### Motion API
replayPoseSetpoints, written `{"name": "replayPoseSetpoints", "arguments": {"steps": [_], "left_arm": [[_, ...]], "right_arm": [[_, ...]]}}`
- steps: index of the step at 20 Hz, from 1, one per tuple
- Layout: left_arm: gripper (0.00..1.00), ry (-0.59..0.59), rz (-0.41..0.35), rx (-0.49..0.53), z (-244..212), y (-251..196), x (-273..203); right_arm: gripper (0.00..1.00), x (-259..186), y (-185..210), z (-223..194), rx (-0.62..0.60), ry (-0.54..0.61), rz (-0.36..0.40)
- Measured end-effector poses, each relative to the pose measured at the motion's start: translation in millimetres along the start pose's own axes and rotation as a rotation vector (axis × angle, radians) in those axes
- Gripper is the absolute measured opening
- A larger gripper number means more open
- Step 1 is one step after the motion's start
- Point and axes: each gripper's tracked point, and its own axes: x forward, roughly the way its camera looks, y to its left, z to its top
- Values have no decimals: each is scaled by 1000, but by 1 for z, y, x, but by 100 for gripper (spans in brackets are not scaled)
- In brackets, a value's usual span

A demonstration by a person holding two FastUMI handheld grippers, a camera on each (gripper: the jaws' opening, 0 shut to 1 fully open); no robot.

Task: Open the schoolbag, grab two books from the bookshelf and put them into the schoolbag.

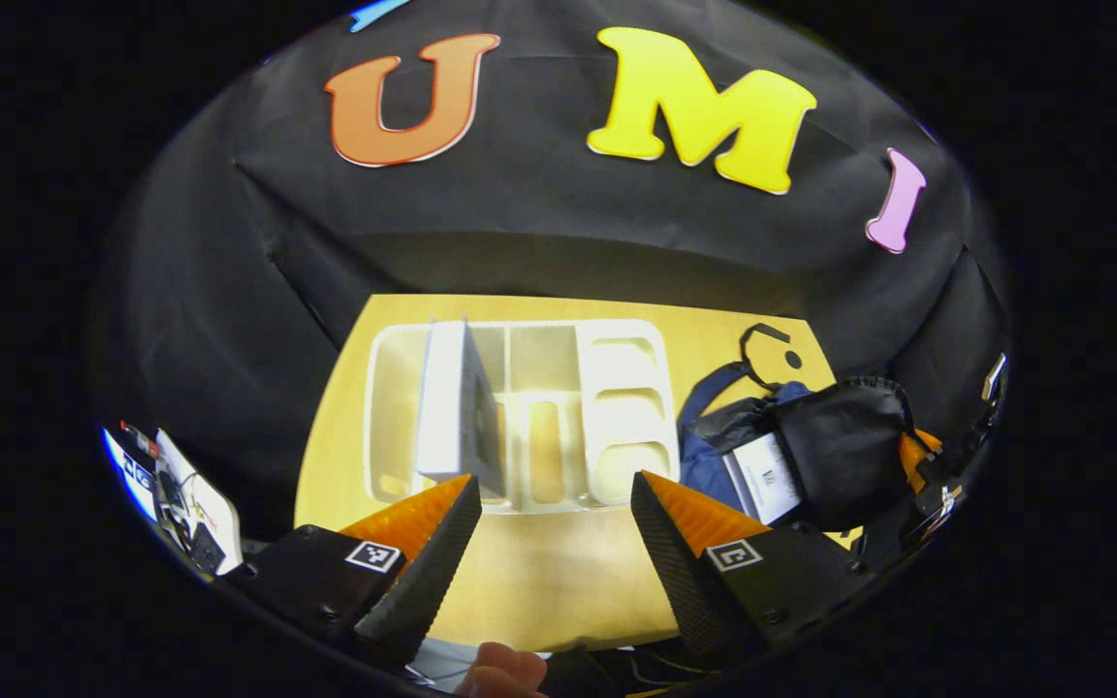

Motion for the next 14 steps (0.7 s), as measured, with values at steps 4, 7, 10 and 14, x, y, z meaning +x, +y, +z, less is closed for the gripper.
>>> {"name": "replayPoseSetpoints", "arguments": {"steps": [4, 7, 10, 14], "left_arm": [[98, 65, 7, -4, 23, 34, -1], [98, 126, 11, 28, 34, 54, 15], [98, 195, 12, 47, 32, 62, 33], [98, 289, -16, 6, 25, 56, 59]], "right_arm": [[0, -3, -1, -1, 4, -1, -2], [0, -3, -2, -4, 7, 4, -5], [0, -3, -4, -7, 14, 13, -10], [0, -1, -7, -9, 24, 23, -19]]}}
